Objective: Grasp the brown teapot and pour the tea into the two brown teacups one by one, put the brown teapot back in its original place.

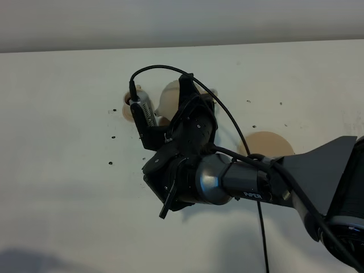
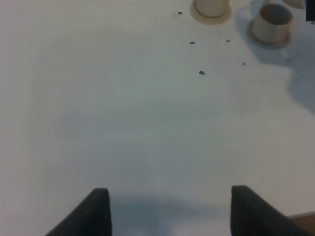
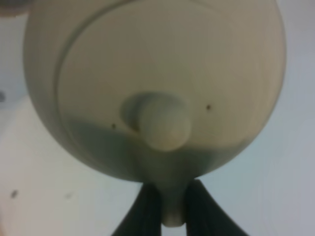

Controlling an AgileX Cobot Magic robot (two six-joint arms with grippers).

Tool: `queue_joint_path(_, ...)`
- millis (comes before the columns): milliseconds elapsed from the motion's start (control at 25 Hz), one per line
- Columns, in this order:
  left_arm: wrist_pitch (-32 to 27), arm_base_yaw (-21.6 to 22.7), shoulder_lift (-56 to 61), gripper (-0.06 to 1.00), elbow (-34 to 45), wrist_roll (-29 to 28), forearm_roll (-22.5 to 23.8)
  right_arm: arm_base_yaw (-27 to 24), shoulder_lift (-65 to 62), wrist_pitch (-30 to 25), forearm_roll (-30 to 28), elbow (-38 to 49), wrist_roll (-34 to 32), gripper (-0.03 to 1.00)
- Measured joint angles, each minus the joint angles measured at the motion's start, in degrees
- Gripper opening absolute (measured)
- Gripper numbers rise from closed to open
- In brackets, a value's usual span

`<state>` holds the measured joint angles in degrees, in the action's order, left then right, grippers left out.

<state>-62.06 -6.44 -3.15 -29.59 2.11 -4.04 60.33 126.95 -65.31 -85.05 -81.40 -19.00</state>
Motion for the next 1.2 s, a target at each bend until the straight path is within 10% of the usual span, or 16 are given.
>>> queue_joint_path(1200, 0.0, 0.0, 0.0, 0.5, 0.0, 0.0, 0.0, -2.24, 2.36, -2.07, -4.98, 0.0, 4.06, 0.1)
